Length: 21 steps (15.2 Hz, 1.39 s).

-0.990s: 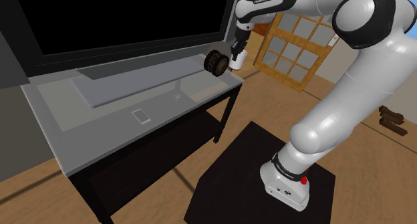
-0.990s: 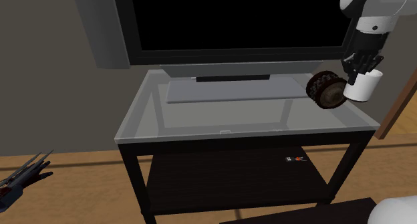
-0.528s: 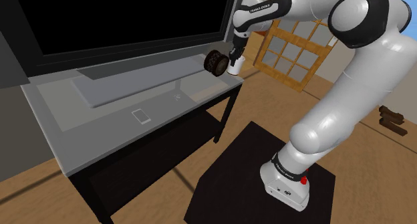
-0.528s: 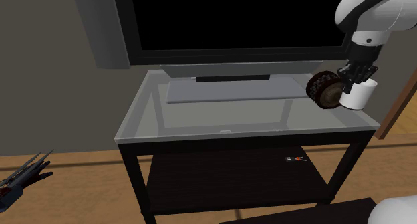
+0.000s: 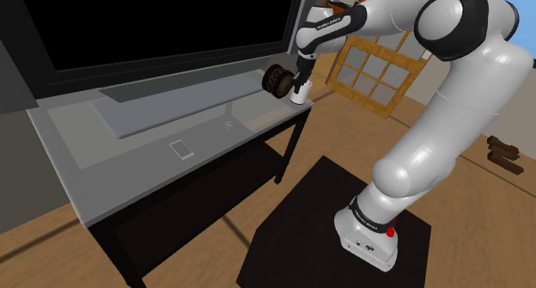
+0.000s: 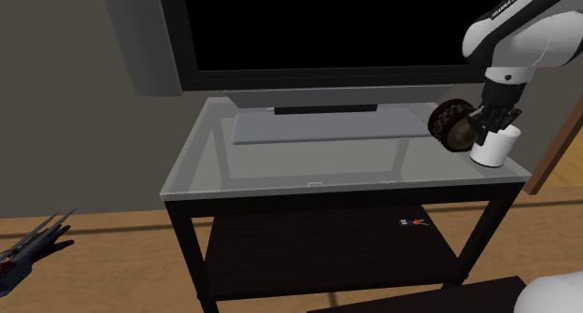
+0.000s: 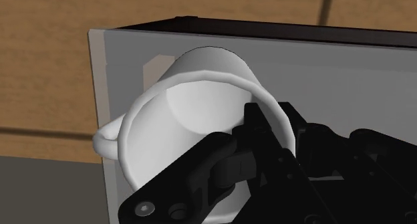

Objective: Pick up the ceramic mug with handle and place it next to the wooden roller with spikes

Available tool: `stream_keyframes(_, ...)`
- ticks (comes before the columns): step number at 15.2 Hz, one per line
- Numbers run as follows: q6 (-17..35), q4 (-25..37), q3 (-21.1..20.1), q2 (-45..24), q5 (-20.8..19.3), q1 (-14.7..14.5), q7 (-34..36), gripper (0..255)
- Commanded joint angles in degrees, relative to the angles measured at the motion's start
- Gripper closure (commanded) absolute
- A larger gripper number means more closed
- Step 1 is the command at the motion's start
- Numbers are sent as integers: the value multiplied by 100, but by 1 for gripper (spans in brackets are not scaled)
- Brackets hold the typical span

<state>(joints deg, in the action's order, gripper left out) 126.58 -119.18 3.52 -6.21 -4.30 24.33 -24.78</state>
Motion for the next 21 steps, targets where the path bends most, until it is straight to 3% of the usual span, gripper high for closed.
stream_keyframes(1, 145, -63, -1, -78, -2, -1, 13, 255)
stream_keyframes(10, 243, -106, 0, -132, -4, 0, 19, 255)
stream_keyframes(11, 243, -107, 0, -132, -4, 0, 18, 0)
stream_keyframes(16, 243, -107, 0, -132, -4, 0, 19, 0)
stream_keyframes(21, -436, 220, -20, 219, 3, -27, 17, 0)
